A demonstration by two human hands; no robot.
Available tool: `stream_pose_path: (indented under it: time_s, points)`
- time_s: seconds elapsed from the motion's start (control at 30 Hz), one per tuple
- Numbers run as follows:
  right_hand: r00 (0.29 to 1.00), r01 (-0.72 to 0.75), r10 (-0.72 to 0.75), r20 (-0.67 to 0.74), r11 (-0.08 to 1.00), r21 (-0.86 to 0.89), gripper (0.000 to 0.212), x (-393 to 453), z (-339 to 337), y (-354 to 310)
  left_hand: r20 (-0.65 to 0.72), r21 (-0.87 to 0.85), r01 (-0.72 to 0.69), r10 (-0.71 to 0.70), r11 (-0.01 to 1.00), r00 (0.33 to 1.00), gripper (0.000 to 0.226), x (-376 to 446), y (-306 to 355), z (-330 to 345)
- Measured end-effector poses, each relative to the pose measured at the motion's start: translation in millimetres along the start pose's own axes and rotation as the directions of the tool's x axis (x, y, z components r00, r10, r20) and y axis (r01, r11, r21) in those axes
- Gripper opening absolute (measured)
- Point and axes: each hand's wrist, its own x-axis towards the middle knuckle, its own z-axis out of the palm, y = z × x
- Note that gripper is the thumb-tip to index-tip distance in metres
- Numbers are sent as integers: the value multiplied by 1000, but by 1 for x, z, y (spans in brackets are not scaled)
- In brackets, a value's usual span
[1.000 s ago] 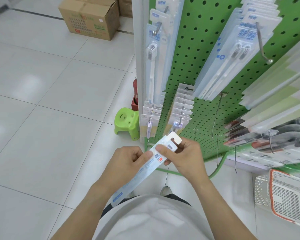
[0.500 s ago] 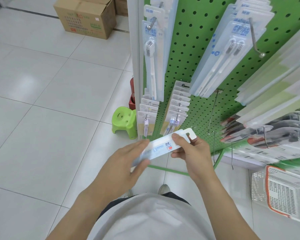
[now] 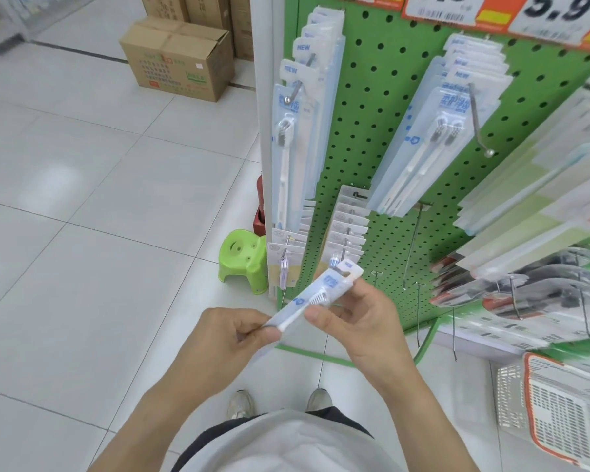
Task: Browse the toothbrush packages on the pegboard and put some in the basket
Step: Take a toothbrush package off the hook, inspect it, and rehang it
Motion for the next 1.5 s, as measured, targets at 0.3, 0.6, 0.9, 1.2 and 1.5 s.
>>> stream_pose_path:
  time_s: [0.3, 0.6, 0.9, 1.2, 1.5]
  points:
    - [967, 201, -182, -178, 975, 94, 36, 8, 10, -31, 208, -243, -59, 111, 968, 972, 25, -5, 16, 4]
    - [953, 302, -302, -22, 953, 17, 33, 22, 31, -72, -269, -58, -427, 397, 903, 877, 53, -4, 66, 6]
    - [853, 510, -522, 12, 827, -238, 58, 31, 59, -111, -450, 101, -635, 604, 766, 658, 69, 13, 95, 5]
    - [777, 572, -629, -41, 730, -373, 73, 36, 68, -117, -456, 112, -608, 584, 786, 672, 66, 26, 93, 0]
    - [744, 575, -665, -60, 684, -448, 68, 45, 71, -111, -434, 104, -555, 540, 825, 721, 60, 32, 93, -4]
